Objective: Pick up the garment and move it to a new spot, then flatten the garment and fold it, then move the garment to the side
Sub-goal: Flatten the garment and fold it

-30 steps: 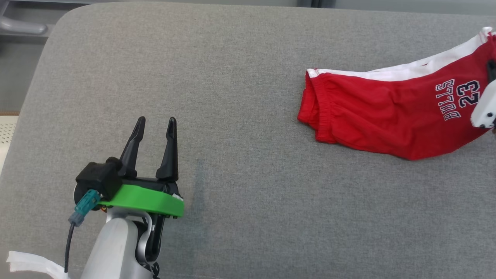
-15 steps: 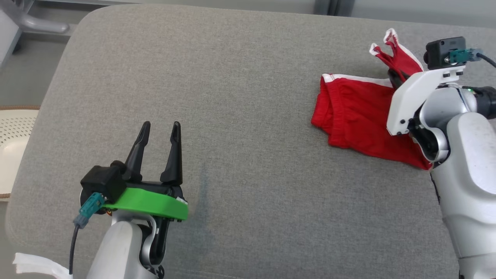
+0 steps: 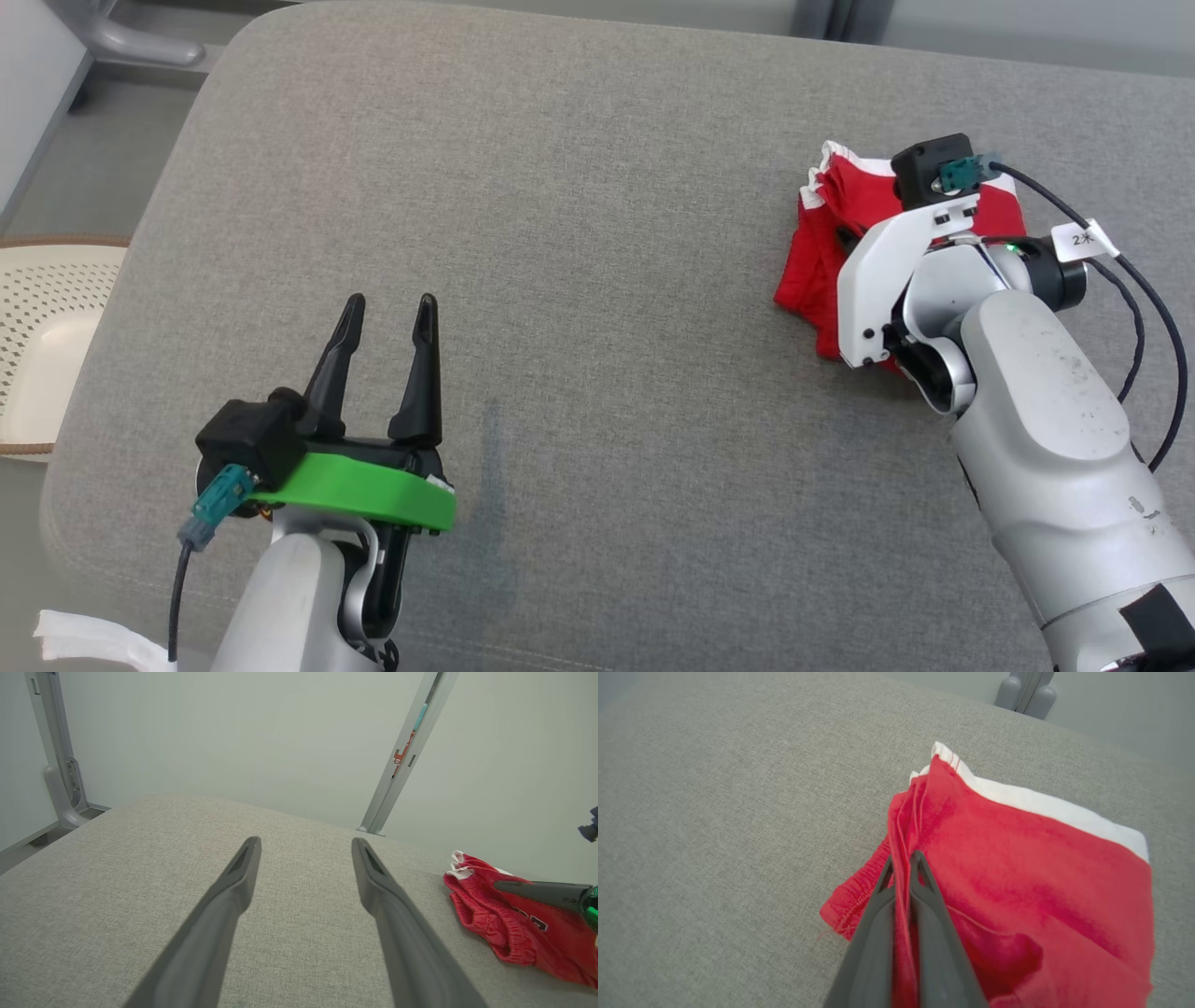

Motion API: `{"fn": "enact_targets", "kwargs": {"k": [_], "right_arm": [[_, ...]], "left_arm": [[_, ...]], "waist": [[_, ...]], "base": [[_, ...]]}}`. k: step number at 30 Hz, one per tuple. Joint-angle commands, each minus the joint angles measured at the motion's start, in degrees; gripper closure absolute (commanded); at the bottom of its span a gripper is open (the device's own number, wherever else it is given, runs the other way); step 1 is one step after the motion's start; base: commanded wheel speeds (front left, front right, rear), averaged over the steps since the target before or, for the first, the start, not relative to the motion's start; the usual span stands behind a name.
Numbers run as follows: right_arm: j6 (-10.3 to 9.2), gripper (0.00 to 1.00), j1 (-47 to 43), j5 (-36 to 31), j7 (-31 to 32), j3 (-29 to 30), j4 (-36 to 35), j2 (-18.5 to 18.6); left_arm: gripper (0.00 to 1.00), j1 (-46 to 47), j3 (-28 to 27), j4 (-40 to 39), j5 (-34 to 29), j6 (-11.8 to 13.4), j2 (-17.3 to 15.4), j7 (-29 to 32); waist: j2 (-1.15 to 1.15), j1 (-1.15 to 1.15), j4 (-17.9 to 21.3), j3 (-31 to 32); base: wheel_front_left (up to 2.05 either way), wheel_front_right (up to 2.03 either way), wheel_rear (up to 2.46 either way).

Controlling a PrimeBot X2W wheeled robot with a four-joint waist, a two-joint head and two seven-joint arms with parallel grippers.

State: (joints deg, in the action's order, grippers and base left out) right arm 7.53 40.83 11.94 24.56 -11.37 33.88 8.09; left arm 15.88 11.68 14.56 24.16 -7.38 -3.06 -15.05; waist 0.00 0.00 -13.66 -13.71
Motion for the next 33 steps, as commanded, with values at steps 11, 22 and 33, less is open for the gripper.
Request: {"fn": "enact_targets", "kwargs": {"k": [11, 22, 33], "right_arm": [[-0.1, 0.0, 0.6, 18.4, -2.1, -2.5, -6.7, -2.3], [-0.06, 0.45, -2.1, 7.4, -5.2, 3.3, -5.1, 8.0], [-0.06, 1.0, -6.6, 2.8, -6.9, 0.5, 0.4, 7.1]], "left_arm": [[0.0, -1.8, -1.2, 0.1, -0.2, -0.2, 0.0, -0.1], [0.0, -1.9, -0.6, 0.0, -0.4, -0.2, 0.0, -0.1], [0.0, -0.4, -0.5, 0.0, 0.1, -0.2, 0.0, -0.1]], "waist": [[0.0, 0.0, 2.6, 1.6], [0.0, 0.0, 4.5, 2.6], [0.0, 0.0, 4.4, 1.7]], "base": [[0.0, 0.0, 0.0], [0.0, 0.0, 0.0], [0.0, 0.0, 0.0]]}}
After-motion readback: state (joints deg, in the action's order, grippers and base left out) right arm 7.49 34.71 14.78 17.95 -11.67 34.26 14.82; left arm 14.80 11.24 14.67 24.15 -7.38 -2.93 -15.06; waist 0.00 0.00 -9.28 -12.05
